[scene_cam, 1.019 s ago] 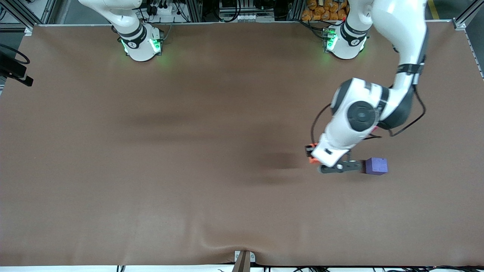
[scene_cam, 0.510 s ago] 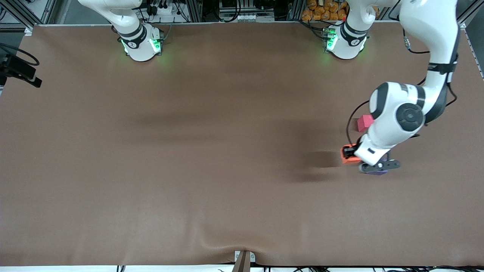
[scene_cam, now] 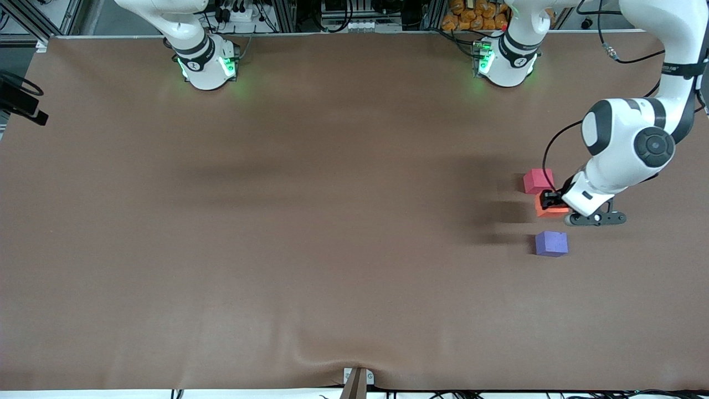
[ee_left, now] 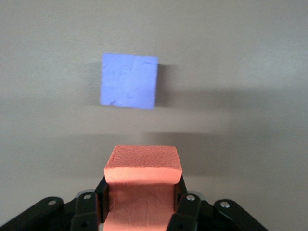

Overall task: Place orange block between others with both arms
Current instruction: 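Lower the orange cube between the pink and purple cubes, open the left gripper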

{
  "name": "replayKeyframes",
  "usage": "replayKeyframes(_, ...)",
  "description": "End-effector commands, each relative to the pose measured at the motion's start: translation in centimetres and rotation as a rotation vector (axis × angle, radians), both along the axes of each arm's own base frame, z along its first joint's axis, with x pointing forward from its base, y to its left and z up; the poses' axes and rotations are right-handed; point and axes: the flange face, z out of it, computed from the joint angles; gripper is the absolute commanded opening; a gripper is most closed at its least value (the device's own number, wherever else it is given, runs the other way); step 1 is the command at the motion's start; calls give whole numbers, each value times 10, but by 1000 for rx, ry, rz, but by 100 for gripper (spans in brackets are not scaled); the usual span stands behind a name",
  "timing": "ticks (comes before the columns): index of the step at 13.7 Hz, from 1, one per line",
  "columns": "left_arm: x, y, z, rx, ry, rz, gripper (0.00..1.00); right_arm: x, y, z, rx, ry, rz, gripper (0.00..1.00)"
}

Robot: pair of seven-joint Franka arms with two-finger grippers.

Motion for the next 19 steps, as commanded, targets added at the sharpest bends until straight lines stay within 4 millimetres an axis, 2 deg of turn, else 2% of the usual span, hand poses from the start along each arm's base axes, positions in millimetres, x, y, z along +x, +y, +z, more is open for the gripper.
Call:
replayKeyframes(1, -15, 12, -10, 13, -20, -41, 3, -7, 1, 8, -25, -2, 0, 100)
replayKeyframes(11, -6, 12, -62, -3, -63, -37, 3, -7, 0, 9, -25, -4, -9, 100)
replayKeyframes(16, -7, 12, -76, -6, -63, -35, 3, -6, 2, 9, -7, -10, -13, 100)
replayKeyframes(19, -7, 12, -87, -8, -63, -35, 7, -5, 11, 9, -7, -13, 4, 100)
